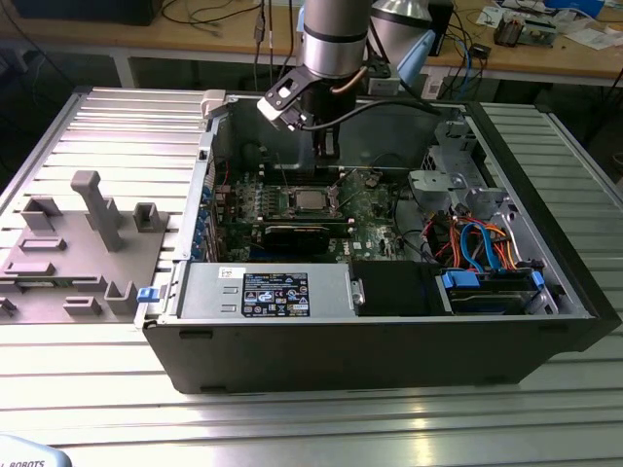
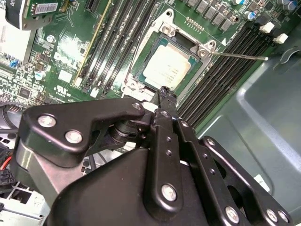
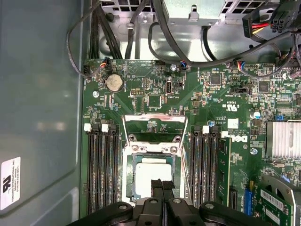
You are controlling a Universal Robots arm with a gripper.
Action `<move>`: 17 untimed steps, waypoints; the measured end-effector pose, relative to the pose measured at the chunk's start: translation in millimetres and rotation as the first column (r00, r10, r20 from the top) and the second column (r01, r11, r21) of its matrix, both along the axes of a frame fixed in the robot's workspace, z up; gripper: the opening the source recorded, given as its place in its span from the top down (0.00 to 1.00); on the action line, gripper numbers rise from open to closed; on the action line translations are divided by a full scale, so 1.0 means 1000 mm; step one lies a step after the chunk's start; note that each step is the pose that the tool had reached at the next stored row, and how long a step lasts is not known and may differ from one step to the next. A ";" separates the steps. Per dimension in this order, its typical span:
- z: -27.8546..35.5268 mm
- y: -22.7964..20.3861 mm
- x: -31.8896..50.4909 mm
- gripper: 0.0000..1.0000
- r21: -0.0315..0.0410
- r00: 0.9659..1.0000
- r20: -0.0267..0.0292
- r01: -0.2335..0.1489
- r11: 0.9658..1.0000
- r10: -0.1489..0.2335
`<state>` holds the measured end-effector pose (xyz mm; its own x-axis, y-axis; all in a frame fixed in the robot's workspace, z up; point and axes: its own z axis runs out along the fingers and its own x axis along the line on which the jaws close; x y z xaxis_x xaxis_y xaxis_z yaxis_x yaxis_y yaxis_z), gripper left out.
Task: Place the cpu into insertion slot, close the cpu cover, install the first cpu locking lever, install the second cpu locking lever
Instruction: 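Close the cpu cover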
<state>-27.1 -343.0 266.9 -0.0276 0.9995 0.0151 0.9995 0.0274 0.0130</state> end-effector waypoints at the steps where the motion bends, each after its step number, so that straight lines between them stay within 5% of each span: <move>1: 0.0000 0.0000 0.0029 0.89 0.000 1.000 0.000 0.000 1.000 0.000; 17: 0.0000 0.0000 0.0138 0.89 0.000 1.000 0.000 0.000 1.000 0.000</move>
